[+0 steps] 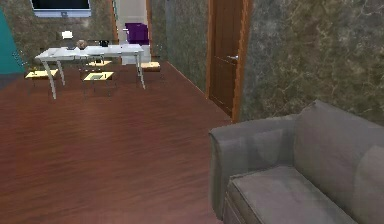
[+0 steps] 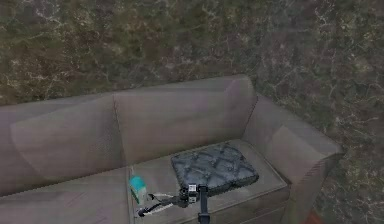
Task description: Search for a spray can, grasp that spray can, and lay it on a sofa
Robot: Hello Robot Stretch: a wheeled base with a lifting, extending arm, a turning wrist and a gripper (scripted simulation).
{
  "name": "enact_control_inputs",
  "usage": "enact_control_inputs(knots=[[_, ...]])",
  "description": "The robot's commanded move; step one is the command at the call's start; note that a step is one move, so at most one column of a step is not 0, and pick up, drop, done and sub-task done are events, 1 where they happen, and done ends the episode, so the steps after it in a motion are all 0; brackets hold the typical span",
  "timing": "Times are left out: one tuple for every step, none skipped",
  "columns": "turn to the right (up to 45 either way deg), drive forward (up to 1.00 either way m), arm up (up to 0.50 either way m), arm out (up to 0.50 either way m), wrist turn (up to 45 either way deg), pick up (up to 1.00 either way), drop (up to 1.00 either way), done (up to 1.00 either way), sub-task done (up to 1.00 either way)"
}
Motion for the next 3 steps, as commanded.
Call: enact_control_inputs(knots=[[0.0,0.0,0.1,0.0,0.0,0.0,0.0,0.0,0.0],[0.0,0.0,0.0,-0.08,0.0,0.0,0.0,0.0,0.0],[0.0,0.0,0.0,0.0,0.0,0.0,0.0,1.0,0.0]])
